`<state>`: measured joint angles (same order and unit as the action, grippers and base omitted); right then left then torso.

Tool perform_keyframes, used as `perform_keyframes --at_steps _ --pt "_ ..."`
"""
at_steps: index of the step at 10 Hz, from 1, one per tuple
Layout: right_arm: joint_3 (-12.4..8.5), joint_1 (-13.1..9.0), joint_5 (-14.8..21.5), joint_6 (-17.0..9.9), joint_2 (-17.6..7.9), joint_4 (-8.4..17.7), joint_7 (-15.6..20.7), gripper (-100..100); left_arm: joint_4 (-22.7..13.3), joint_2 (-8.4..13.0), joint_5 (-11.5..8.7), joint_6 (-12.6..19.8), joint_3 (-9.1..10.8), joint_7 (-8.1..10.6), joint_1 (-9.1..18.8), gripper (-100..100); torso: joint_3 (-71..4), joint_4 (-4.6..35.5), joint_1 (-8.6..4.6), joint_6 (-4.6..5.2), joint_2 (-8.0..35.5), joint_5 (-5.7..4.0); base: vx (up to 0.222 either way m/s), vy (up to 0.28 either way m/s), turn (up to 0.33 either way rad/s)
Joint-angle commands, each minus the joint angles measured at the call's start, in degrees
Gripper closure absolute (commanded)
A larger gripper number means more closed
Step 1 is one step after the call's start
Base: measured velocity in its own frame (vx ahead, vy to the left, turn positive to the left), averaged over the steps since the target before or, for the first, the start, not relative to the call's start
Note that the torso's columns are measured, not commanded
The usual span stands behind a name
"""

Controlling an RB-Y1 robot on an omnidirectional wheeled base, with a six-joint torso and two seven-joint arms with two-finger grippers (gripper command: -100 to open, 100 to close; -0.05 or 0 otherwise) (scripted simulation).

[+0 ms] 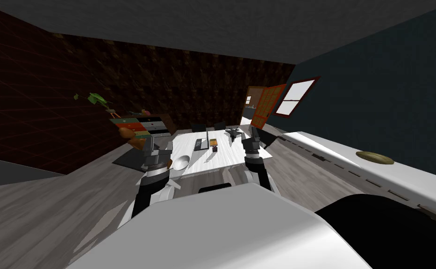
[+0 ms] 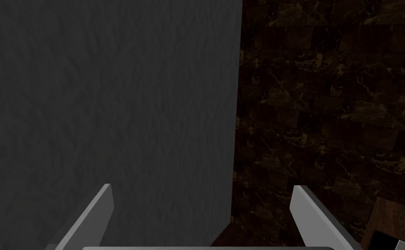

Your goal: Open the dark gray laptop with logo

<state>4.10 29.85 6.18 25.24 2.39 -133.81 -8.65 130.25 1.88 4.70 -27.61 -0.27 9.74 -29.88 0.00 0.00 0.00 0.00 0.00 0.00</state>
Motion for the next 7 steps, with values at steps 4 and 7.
perform_keyframes --at_steps 4,7 --pt "0.00 0.00 0.00 0.00 0.00 -0.01 0.00 0 0.01 0.00 0.00 0.00 0.00 0.00 0.00 0 -28.50 14.24 0.00 0.00 14.22 0.00 0.000 0.000 0.000" --pt "0.00 0.00 0.00 0.01 0.00 -0.02 0.00 0 0.01 0.00 0.00 -0.01 0.00 0.00 0.00 0 -53.81 26.91 0.00 0.00 26.93 0.00 0.000 0.000 0.000"
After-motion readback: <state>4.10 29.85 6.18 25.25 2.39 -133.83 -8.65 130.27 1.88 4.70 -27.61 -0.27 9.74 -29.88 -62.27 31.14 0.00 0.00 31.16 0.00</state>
